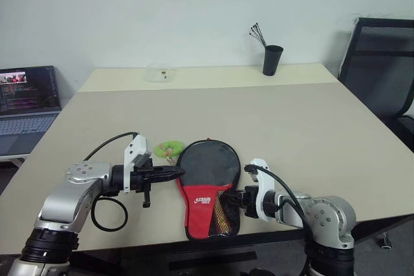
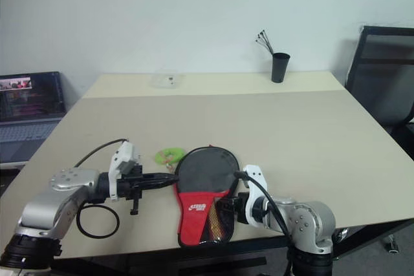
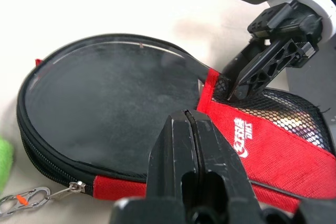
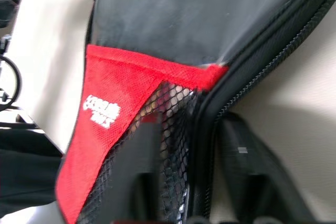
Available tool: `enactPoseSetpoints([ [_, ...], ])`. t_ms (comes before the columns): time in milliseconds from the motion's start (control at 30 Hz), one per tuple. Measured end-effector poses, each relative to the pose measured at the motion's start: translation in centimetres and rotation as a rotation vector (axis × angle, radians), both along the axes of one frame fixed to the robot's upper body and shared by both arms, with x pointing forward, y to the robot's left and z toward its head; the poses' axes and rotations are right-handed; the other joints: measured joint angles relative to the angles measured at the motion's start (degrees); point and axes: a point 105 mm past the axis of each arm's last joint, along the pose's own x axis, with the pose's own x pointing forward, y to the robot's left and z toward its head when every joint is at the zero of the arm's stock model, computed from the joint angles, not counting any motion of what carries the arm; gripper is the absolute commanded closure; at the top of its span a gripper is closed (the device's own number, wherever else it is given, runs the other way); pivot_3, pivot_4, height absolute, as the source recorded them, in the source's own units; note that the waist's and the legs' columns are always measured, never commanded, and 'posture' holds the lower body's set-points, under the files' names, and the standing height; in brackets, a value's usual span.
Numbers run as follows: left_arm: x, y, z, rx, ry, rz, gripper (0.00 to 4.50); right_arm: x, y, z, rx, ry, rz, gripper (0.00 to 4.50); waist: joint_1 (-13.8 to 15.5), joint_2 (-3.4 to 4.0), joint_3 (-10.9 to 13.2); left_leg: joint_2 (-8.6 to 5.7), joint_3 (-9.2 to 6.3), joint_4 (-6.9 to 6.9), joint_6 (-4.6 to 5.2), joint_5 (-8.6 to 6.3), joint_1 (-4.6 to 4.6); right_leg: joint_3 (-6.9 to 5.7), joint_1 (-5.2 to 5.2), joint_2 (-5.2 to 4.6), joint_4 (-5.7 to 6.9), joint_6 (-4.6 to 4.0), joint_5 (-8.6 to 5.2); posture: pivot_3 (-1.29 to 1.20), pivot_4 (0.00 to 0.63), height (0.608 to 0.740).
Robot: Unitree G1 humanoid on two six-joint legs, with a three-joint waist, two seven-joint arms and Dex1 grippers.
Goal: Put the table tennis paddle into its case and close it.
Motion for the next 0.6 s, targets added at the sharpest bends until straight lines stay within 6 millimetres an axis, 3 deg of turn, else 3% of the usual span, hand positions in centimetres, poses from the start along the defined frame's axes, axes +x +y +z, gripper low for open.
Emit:
enactPoseSetpoints([
  [167, 0.3, 0.3, 0.0, -0.001, -0.01, 0.037, 4.5, 0.0, -2.1, 1.2, -0.076, -0.098, -0.016, 0.04, 0.05, -0.01, 0.0, -0.01, -0.02, 0.01, -0.01, 0.0, -0.07, -0.02, -0.02, -0.02, -0.05, 0.01, 0.0, 0.0, 0.15, 0.74],
  [400, 1.0, 0.8, 0.1, -0.019, -0.028, 0.128, 4.5, 0.0, -0.4, 6.9, 0.06, -0.298, 0.162, 0.04, 0.0, 0.0, 0.01, 0.07, -0.1, 0.0, 0.0, 0.0, -0.06, -0.08, -0.05, 0.0, 0.0, 0.0, 0.0, 0.0, 0.15, 0.74],
  [500, 1.5, 1.5, 0.3, -0.029, -0.038, 0.193, 4.5, 1.0, 0.6, 7.8, 0.075, -0.345, 0.194, 0.04, 0.01, 0.0, 0.01, 0.04, -0.07, 0.0, 0.0, 0.0, -0.06, -0.07, -0.04, 0.01, -0.02, -0.01, 0.0, 0.0, 0.15, 0.74],
  [600, 2.4, 2.1, 0.2, -0.024, -0.056, 0.257, 4.5, 2.0, 2.3, 7.3, 0.064, -0.371, 0.234, 0.04, 0.02, -0.01, 0.01, 0.0, -0.05, 0.0, 0.0, 0.0, -0.07, -0.06, -0.04, 0.07, -0.02, 0.0, 0.0, 0.0, 0.15, 0.74],
])
